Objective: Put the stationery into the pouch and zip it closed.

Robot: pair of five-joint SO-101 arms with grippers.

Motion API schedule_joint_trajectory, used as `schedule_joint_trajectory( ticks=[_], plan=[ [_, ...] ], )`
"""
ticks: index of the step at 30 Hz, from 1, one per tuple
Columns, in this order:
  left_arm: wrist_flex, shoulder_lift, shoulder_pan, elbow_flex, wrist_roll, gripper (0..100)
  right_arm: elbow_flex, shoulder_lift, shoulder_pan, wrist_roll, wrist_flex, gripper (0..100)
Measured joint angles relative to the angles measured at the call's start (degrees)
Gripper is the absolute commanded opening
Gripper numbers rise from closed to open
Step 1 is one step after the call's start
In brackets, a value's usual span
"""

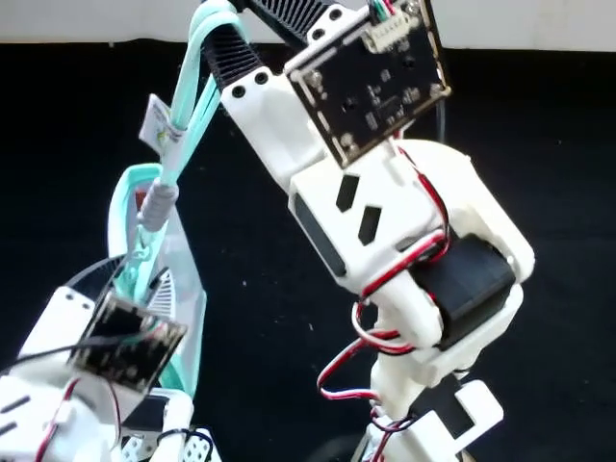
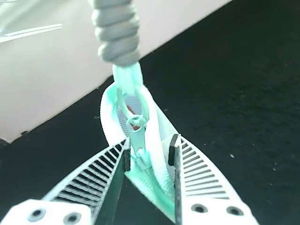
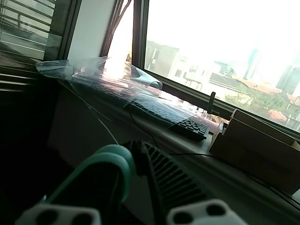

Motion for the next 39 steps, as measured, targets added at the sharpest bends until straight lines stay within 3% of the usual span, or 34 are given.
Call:
schedule_joint_trajectory(
  ticks=[14, 23, 33, 39],
  plan=[
    [0.0, -0.88, -10.46, 0.35, 0.0, 17, -3.16, 0.0, -0.26, -0.35, 3.16, 0.7],
    [0.0, -0.88, -11.25, 0.79, 0.0, 26, -3.16, 0.09, -0.26, -1.85, 3.16, 0.7],
    [-1.58, -0.79, -11.96, -1.67, -8.88, 26, -3.25, 0.0, -0.26, -1.93, 3.16, 0.7],
    [-7.21, -0.79, -13.8, -2.46, -13.54, 26, -3.78, -0.18, -0.18, -1.93, 3.08, 0.7]
  ],
)
